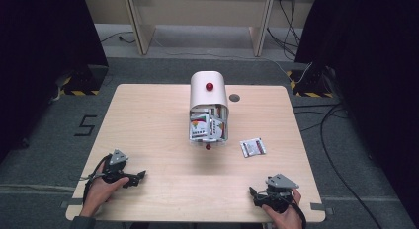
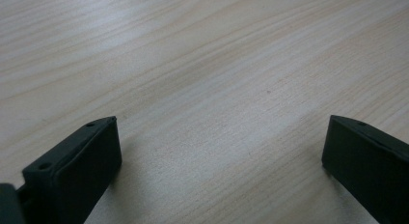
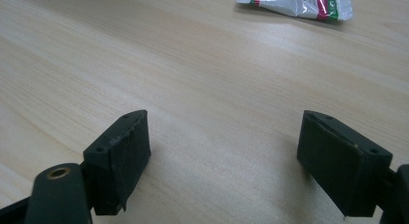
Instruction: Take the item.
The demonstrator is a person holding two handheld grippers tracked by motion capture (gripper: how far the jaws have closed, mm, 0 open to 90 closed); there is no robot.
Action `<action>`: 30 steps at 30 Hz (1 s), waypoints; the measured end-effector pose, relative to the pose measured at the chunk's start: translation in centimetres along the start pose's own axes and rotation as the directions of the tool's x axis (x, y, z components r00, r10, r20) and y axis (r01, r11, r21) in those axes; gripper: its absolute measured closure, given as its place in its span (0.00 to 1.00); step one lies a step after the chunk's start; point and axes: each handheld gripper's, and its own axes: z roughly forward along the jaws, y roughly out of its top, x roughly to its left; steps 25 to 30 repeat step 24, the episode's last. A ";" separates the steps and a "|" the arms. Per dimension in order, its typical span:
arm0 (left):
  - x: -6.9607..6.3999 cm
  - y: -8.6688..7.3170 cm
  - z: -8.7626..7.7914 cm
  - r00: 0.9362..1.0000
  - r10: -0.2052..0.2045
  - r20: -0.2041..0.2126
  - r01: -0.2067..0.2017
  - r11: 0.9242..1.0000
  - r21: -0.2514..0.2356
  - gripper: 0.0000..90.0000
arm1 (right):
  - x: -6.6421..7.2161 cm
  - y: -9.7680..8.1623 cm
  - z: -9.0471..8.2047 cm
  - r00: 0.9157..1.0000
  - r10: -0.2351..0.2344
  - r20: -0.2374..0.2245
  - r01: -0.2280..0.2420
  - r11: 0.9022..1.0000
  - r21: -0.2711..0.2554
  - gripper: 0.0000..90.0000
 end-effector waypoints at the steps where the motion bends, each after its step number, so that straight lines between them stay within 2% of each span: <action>1: 0.0 0.0 0.0 1.000 0.000 0.000 0.000 1.000 0.000 0.00 | 0.1 -0.1 -0.1 1.000 -0.004 -0.001 0.004 1.000 -0.001 0.21; 3: 0.0 0.0 0.0 1.000 0.000 0.000 0.000 1.000 0.000 0.00 | 0.2 -0.3 -0.3 1.000 -0.007 -0.004 0.007 1.000 0.005 0.20; 6: 0.0 0.0 0.0 1.000 -0.001 -0.001 0.001 1.000 0.000 0.00 | 0.6 -0.9 -0.6 1.000 -0.001 0.003 0.001 1.000 -0.022 0.17; 14: 0.0 0.0 0.0 1.000 -0.001 -0.001 0.001 1.000 0.000 0.00 | 0.9 -1.4 -0.7 1.000 0.004 0.005 -0.003 0.999 -0.047 0.16; 30: 0.0 0.0 0.0 1.000 -0.002 -0.001 0.002 1.000 -0.001 0.00 | 0.7 -1.5 -0.7 1.000 -0.002 -0.003 0.002 0.998 -0.056 0.16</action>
